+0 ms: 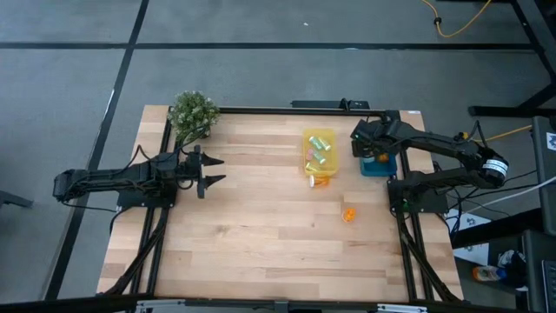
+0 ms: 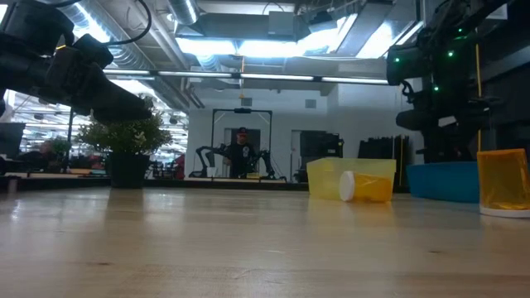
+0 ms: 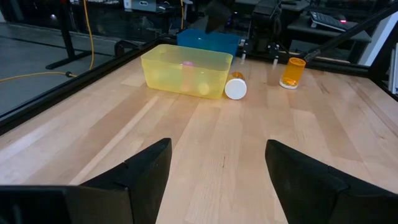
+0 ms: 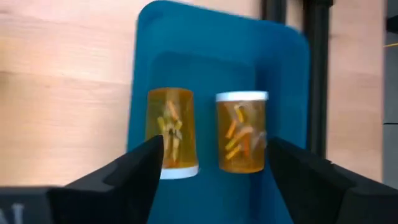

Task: Pick and place medicine bottles into bin by pill shape (circle, oval)
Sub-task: Put the large orange pill bottle into the blue bin

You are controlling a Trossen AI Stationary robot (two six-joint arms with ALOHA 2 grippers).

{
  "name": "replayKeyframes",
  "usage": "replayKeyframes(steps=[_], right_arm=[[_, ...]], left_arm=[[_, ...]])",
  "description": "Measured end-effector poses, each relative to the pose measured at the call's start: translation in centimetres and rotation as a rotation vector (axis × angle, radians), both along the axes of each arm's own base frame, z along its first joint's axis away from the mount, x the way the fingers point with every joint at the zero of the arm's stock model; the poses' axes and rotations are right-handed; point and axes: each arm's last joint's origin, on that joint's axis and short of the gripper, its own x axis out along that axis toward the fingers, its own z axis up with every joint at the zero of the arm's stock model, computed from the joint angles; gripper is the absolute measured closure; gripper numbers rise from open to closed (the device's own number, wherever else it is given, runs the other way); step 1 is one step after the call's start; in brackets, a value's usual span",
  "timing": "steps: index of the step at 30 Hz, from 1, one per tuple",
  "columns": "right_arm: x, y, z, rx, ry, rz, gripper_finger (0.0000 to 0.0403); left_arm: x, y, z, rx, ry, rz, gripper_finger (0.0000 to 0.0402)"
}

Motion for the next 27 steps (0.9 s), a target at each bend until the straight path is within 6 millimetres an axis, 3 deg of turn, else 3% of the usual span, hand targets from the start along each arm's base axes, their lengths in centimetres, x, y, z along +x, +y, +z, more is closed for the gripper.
replayKeyframes(steps=[4, 10, 15, 23, 27], right_arm=[[0.6, 0.0, -0.1, 0.081, -0.095, 0.062, 0.0115], [3.1, 0.5, 0.2, 0.255, -0.364, 0.421, 0.0115], [5.2, 2.4, 0.7, 0.352, -0.546, 0.653, 0.0115], [6.9, 6.4, 1.0, 0.413, -0.581, 0.85, 0.0115], [7.8, 7.9, 1.2, 0.298, -0.551, 1.005, 0.0114]], left_arm=[[0.0, 0.0, 0.0, 0.0, 0.0, 0.0, 0.0147], [0.0, 0.0, 0.0, 0.0, 0.0, 0.0, 0.0147], [0.0, 0.0, 0.0, 0.0, 0.0, 0.0, 0.0147], [0.0, 0.0, 0.0, 0.0, 0.0, 0.0, 0.0147], [0.0, 0.0, 0.0, 0.0, 0.0, 0.0, 0.0147]])
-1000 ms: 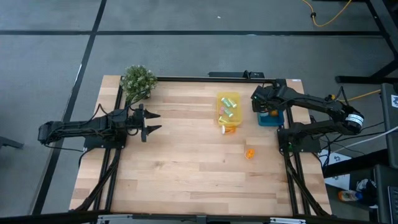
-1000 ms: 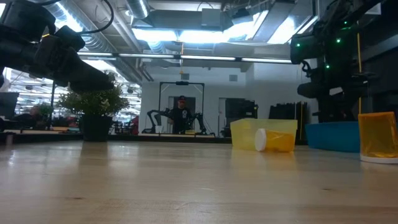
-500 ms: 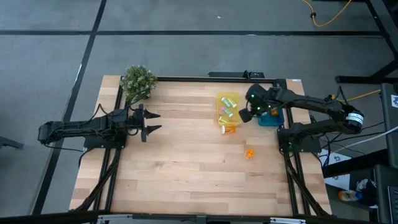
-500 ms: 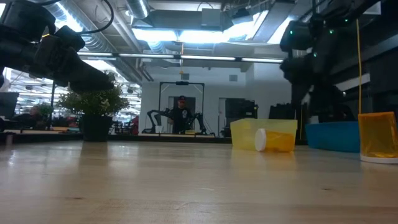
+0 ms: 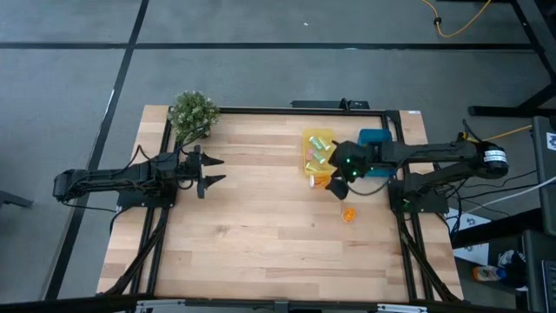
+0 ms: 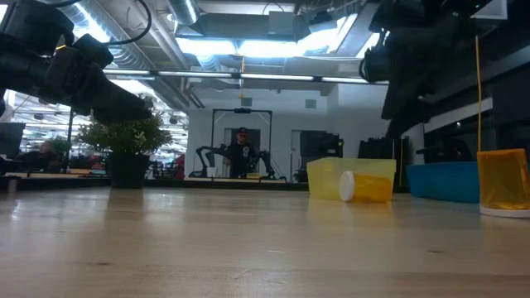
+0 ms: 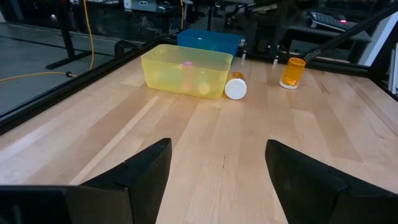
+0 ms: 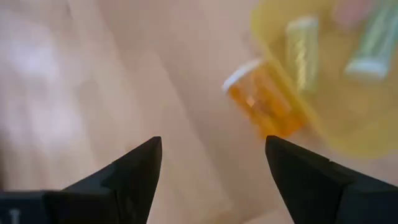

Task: Pick and place medicine bottles into bin by pill shape (circle, oval)
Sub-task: Put the large orange pill bottle into the blue bin

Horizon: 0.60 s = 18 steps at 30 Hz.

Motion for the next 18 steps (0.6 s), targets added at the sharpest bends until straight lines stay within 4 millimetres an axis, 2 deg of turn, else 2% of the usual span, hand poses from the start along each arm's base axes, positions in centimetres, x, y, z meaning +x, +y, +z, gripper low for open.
replayKeyframes(steps=[4, 9, 13, 18], right_arm=[[0.9, 1.0, -0.4, -0.172, -0.005, 0.068, 0.0114], [2.2, 2.5, -3.1, -0.307, 0.116, 0.275, 0.0114], [2.9, 3.0, -4.8, -0.435, 0.201, 0.283, 0.0114], [3.3, 3.4, -5.7, -0.54, 0.241, 0.324, 0.0114]], left_arm=[[0.0, 0.0, 0.0, 0.0, -0.001, 0.0, 0.0147], [0.0, 0.0, 0.0, 0.0, 0.0, 0.0, 0.0147], [0.0, 0.0, 0.0, 0.0, 0.0, 0.0, 0.0147], [0.0, 0.0, 0.0, 0.0, 0.0, 0.0, 0.0147]])
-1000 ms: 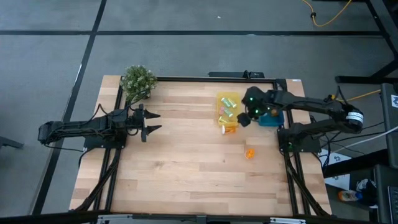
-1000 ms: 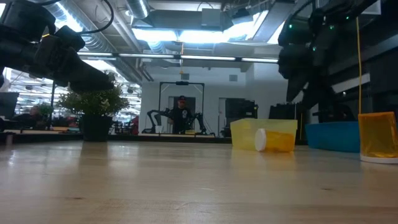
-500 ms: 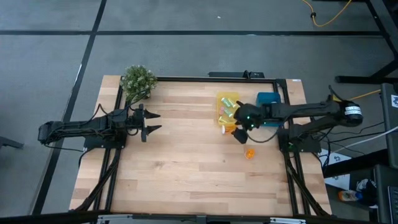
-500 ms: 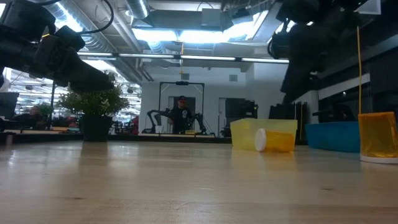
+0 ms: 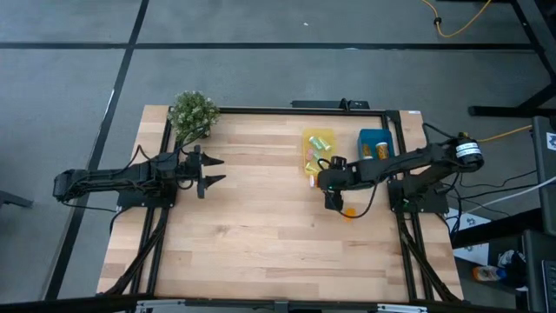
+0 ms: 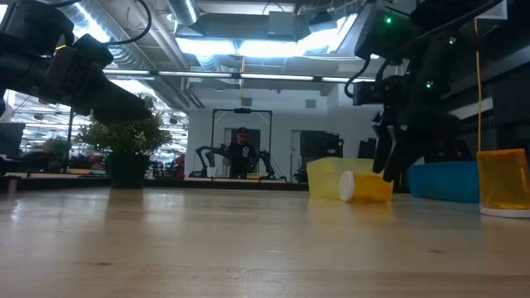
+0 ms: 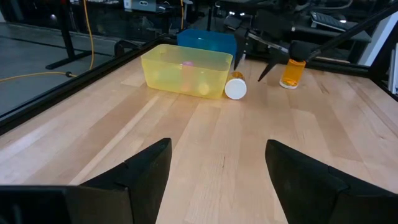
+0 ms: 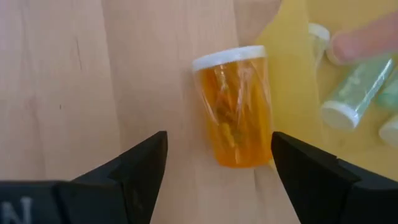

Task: Pick and place medicine bottles into bin by pill shape (circle, oval)
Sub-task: Put the large orange pill bottle into the blue bin

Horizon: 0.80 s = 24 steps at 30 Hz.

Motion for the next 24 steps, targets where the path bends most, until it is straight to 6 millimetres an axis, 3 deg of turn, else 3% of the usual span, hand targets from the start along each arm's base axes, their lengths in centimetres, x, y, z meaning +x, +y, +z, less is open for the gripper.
replayKeyframes(steps=[15, 24], right_arm=[[0.6, 0.0, -0.6, -0.042, -0.003, 0.056, 0.0114], [1.3, 0.2, -2.6, 0.051, 0.048, 0.085, 0.0114]], left_arm=[[0.0, 0.0, 0.0, 0.0, 0.0, 0.0, 0.0147], [0.0, 0.0, 0.0, 0.0, 0.0, 0.0, 0.0147]])
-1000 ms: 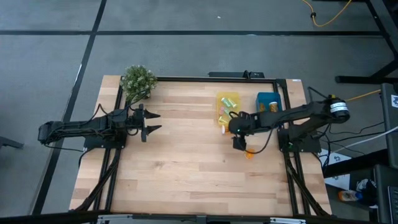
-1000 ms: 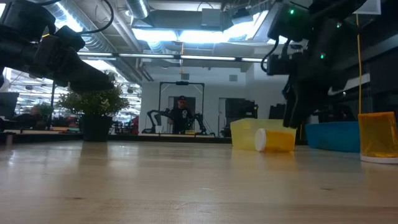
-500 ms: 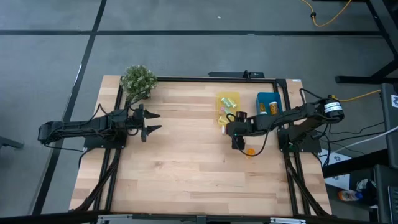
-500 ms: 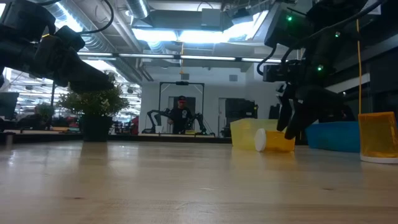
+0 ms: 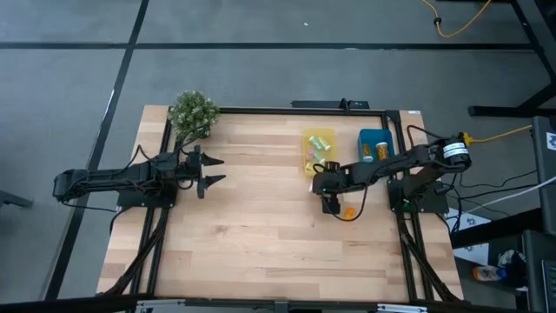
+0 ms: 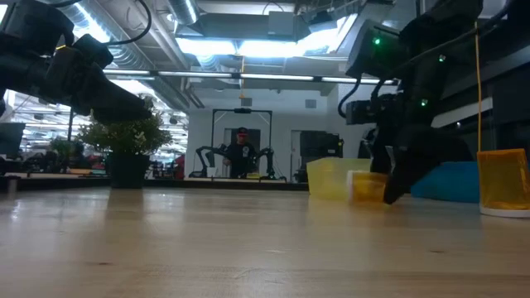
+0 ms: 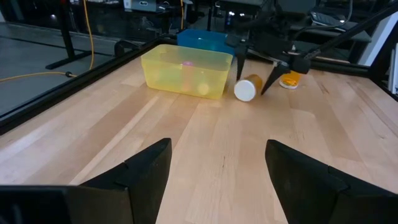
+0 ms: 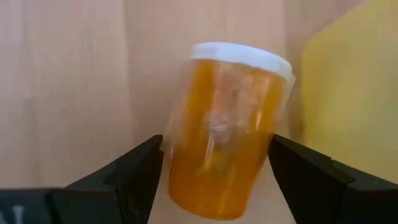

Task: Pick and place medicine bottles into bin by pill shape (circle, oval)
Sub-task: Put the large orange pill bottle into the blue bin

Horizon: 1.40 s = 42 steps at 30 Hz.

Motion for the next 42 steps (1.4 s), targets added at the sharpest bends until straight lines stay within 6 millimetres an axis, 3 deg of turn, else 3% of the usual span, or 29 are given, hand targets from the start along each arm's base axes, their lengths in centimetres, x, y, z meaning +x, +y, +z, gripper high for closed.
replayKeyframes(steps=[17, 24, 38, 42], right_arm=[[0.4, 0.4, 0.2, 0.06, -0.072, -0.11, 0.0114], [0.7, 0.5, -0.7, 0.1, -0.043, -0.102, 0.0117], [0.7, 0.6, -0.5, 0.158, -0.072, -0.226, 0.0226], [0.6, 1.2, 0.5, 0.216, -0.065, -0.251, 0.0233]], left_arm=[[0.0, 0.0, 0.0, 0.0, 0.0, 0.0, 0.0147], [0.0, 0.0, 0.0, 0.0, 0.0, 0.0, 0.0147], [0.0, 0.0, 0.0, 0.0, 0.0, 0.0, 0.0147], [0.0, 0.0, 0.0, 0.0, 0.0, 0.0, 0.0147]])
